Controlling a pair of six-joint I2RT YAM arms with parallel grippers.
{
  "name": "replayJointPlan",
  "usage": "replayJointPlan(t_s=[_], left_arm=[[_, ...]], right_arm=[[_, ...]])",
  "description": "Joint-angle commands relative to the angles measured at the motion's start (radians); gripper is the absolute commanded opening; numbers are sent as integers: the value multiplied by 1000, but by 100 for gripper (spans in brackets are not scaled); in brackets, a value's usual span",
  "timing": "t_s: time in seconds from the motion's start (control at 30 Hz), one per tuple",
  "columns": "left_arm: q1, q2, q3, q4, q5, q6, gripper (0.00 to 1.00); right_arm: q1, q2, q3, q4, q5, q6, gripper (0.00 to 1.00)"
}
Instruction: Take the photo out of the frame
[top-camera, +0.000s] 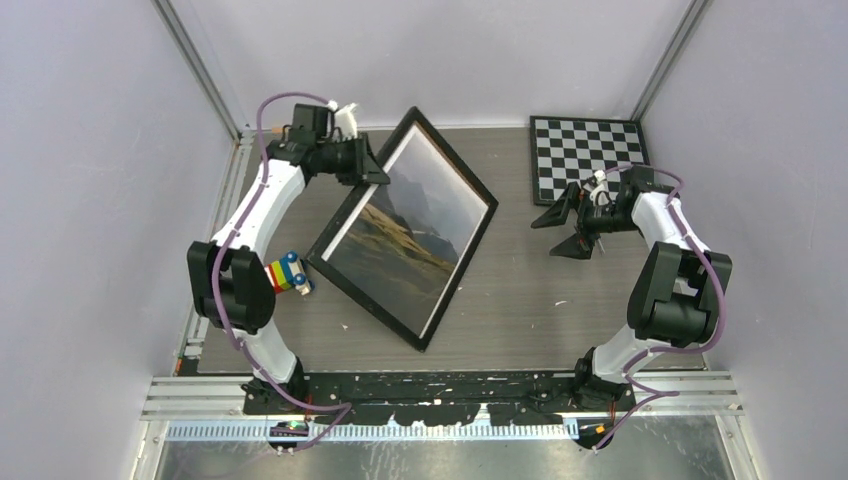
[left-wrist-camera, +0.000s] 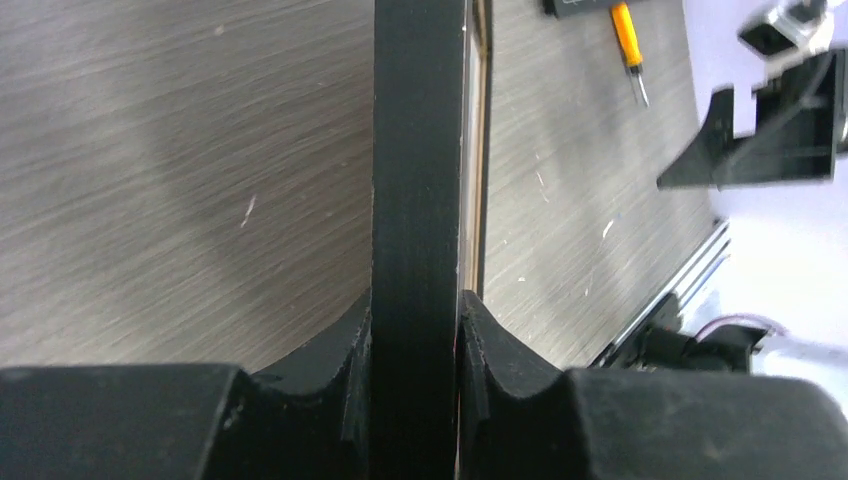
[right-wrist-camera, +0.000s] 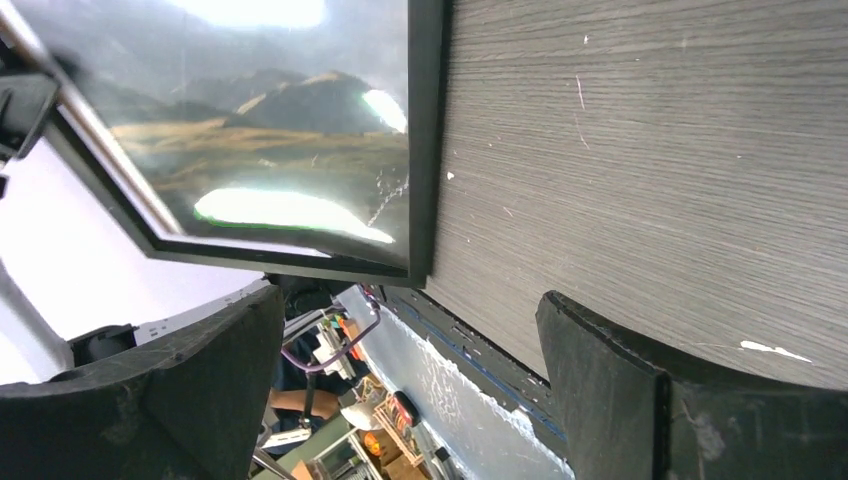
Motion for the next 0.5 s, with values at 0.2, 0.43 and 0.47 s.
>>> replayJointPlan(t_s=[0.2, 0.43, 0.47], left_arm=[[145, -16, -384, 439, 2, -260, 0], [149, -53, -612, 614, -69, -392, 0], [149, -57, -638, 627, -89, -399, 0]], right_arm=[[3, 10, -27, -32, 0, -21, 100], [17, 25, -29, -31, 30, -17, 100], [22, 26, -29, -31, 38, -16, 100]])
